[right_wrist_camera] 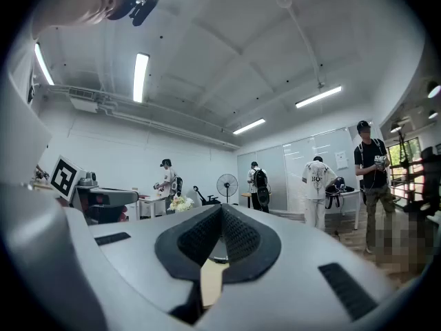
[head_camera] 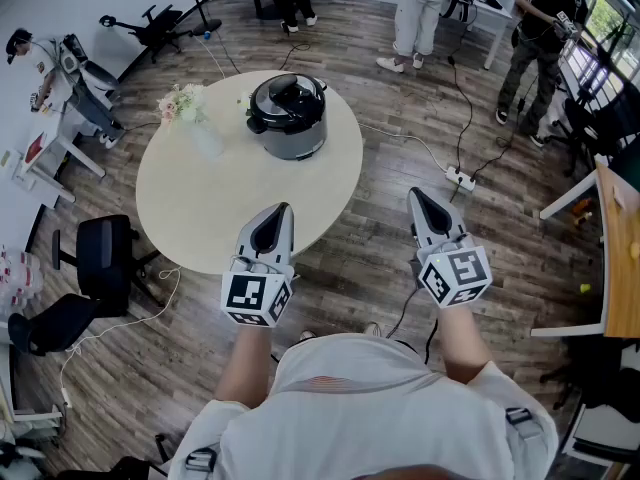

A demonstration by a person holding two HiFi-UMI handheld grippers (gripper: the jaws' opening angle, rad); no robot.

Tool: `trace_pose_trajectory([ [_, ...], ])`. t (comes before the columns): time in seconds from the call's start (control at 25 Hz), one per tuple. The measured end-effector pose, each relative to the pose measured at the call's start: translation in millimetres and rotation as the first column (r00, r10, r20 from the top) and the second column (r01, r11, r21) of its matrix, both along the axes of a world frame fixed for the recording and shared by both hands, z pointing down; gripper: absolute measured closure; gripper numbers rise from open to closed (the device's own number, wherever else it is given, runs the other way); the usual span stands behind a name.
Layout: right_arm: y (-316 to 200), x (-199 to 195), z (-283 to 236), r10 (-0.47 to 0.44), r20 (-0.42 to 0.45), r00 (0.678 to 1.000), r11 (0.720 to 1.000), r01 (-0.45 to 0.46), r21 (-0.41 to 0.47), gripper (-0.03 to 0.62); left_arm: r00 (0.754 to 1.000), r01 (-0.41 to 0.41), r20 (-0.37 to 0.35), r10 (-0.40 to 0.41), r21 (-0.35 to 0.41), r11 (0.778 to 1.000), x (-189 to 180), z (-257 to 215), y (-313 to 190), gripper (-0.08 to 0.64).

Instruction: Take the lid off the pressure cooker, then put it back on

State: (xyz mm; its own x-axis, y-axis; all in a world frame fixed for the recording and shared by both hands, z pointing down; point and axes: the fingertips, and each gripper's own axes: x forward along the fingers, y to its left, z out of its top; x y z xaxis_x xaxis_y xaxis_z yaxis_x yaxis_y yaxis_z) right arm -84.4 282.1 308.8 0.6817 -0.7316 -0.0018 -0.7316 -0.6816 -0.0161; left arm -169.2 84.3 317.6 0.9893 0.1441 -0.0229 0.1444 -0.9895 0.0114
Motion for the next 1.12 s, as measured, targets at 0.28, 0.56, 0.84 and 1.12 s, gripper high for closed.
trace_pose_trajectory([
  [0.28, -4.8, -5.7, -1.1, -0.003, 0.0, 1.0, 1.0, 0.003, 0.004, 0.591, 1.0, 0.006, -0.005, -0.006, 0.004, 1.0, -2.9, -2.0, -9.9, 0.554],
  [0.56, -3.3, -2.0, -0.2, -0.015, -0.003, 1.0, 1.0, 0.015, -0.009, 0.591, 1.0, 0.012, -0.003, -0.012, -0.001, 1.0, -0.5, -0.1, -4.2, 0.554],
  [0.84, 18.5, 10.6, -4.3, -0.016, -0.002, 1.0, 0.997, 0.017, 0.079, 0.591, 0.999, 0.051, -0.005, -0.051, 0.001, 0.999, 4.0, 0.2, 7.4, 0.554],
  [1.12, 58.1, 38.6, 20.0, -0.048, 0.045, 0.998, 0.997, 0.045, 0.067, 0.591, 0.993, 0.117, -0.021, -0.118, -0.006, 0.993, 13.0, -1.4, 27.6, 0.554],
])
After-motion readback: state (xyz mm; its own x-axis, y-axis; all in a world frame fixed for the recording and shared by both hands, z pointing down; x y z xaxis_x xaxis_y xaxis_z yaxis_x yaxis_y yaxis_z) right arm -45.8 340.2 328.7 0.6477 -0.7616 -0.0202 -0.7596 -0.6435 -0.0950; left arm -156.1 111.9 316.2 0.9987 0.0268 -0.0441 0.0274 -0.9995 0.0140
